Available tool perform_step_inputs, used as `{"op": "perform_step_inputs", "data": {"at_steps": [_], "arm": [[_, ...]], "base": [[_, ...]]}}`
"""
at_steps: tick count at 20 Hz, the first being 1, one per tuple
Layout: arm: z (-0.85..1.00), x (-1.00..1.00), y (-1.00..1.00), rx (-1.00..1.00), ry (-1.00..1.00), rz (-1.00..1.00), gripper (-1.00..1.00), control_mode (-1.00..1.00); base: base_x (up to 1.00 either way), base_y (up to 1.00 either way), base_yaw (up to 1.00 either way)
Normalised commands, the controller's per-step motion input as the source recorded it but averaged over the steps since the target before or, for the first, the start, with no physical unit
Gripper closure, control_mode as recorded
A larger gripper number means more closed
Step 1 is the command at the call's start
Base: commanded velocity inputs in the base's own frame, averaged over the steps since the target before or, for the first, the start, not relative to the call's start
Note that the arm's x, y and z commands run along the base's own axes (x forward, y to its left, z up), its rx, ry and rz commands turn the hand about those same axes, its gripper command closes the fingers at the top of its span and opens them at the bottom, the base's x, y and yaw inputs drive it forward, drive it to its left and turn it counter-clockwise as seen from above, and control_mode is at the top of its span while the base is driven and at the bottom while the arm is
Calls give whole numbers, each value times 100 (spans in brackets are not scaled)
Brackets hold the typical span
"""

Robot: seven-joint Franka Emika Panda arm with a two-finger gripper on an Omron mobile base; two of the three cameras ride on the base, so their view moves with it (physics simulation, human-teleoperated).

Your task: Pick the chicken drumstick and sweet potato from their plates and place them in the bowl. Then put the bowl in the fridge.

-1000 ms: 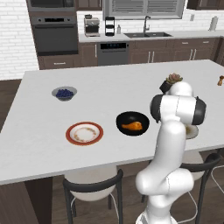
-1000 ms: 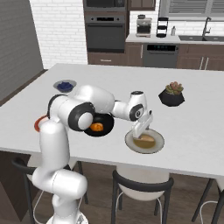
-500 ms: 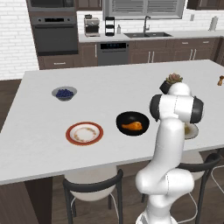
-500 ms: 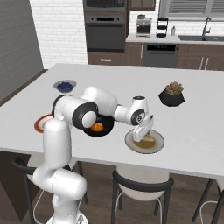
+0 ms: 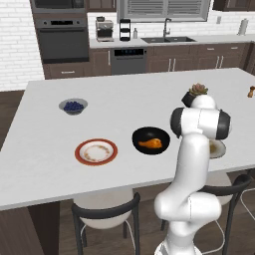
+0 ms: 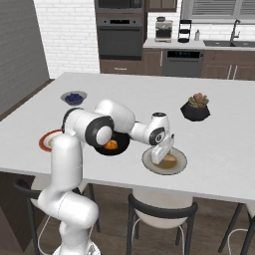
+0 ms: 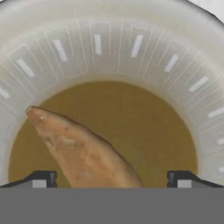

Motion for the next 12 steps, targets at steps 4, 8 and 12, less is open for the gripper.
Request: {"op": "perform_step_inputs", "data": {"at_steps": [4,8,12], "arm": [[-1,0,-1,6,0,2,100,-100],[-11,0,0,2,0,0,100,-100],[-23,-4,0,0,-3,3,100,-100]], "base": [[0,0,0],[0,0,0],[0,0,0]]}}
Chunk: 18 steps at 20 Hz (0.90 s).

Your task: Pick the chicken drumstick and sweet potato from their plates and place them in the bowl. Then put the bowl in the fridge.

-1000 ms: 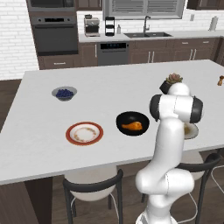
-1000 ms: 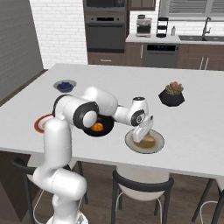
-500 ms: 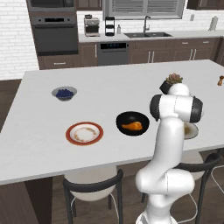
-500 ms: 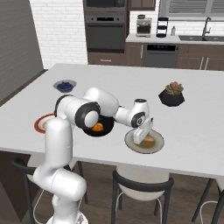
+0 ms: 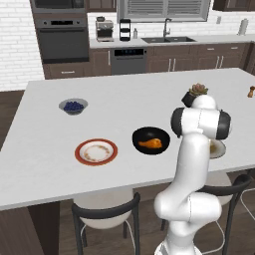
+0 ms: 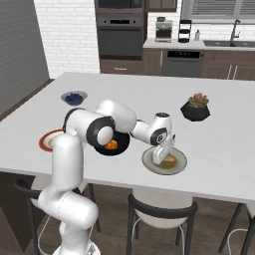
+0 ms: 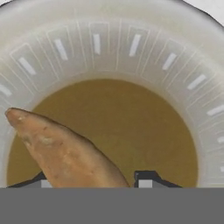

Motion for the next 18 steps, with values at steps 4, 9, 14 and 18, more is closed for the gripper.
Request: {"op": "perform_step_inputs", "data": {"at_steps": [4,9,14,18], "arm": [[8,0,6,0,0,0,100,-100],[53,-14,10,1,0,0,100,-100],[78,-42,91,5,0,0,100,-100],[55,-39,100,6,4,0,100,-100]], "base": [[0,0,0],[0,0,0],[0,0,0],[0,0,0]]}}
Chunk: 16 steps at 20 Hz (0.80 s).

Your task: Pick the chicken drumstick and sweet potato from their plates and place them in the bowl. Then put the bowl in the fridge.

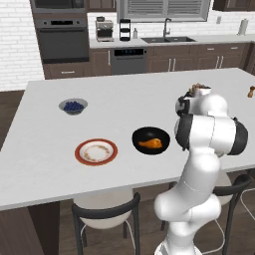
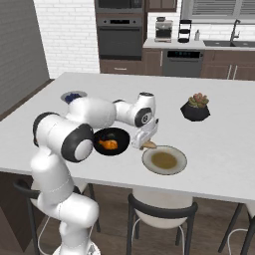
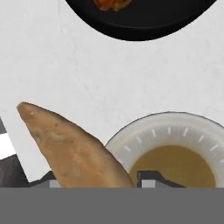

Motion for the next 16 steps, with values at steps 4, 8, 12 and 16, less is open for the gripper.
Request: {"op": "perform_step_inputs", "data": {"at_steps": [4,8,12,16], "arm": [[17,-5,100,4,4,-8,100,-100],[36,6,100,2,7,-9,100,-100],[27,22,100,1,8,-6,100,-100],[-1,62,80,1,10,-4,100,-100]], "base": [[0,0,0],[0,0,0],[0,0,0],[0,0,0]]}}
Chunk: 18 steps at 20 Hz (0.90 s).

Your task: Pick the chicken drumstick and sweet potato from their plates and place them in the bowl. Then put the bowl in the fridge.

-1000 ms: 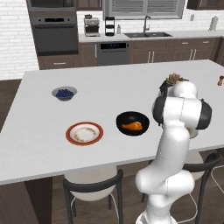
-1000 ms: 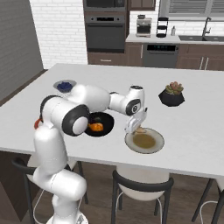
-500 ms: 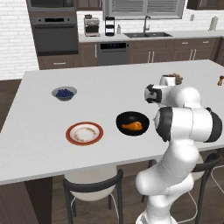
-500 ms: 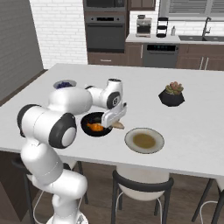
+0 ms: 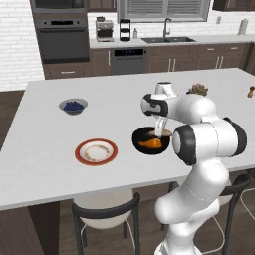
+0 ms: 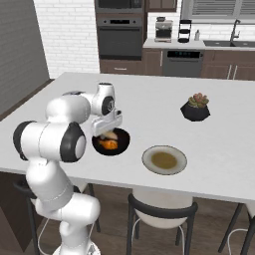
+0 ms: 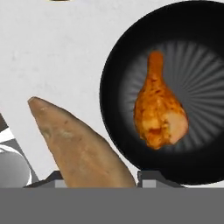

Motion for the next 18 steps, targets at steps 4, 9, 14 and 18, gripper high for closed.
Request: {"op": "perform_step_inputs", "data": {"at_steps": [4,9,14,18], "arm": [[-20,75,12,0,6,0,100,-100],[-24,72,0,0,1,0,100,-100],[-42,48,0,0,1,0,100,-100],[-47,6,0,0,0,2,100,-100]], "base": [[0,0,0],[0,0,0],[0,0,0],[0,0,0]]}}
